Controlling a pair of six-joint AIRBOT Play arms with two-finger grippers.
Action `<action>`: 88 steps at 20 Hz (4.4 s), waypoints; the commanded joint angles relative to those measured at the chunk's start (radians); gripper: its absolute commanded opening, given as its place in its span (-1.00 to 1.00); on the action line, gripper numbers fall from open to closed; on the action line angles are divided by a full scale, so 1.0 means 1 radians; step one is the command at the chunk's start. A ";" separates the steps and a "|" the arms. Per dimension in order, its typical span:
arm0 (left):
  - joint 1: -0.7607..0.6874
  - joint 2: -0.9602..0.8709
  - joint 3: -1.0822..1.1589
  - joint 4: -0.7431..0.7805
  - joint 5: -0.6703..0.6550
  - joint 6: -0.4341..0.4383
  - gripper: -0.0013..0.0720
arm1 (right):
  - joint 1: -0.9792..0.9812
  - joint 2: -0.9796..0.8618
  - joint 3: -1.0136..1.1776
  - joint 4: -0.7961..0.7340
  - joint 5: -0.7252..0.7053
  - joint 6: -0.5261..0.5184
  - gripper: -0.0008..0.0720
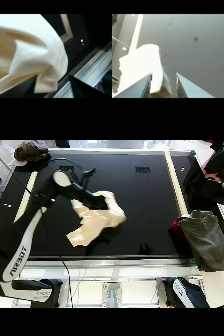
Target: Fold the shirts.
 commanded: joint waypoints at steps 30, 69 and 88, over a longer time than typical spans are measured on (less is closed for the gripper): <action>0.242 0.858 -1.116 0.151 0.349 -0.808 0.51 | 0.443 -0.973 0.338 -0.052 -0.006 -0.073 -0.02; 0.274 0.581 -1.142 -0.039 0.650 -0.529 -0.93 | 0.589 -1.215 0.602 -0.120 0.015 -0.076 -0.94; 0.935 1.124 -0.388 0.008 0.347 -0.069 -0.94 | 0.452 -0.163 0.795 -0.370 0.263 -0.027 -0.94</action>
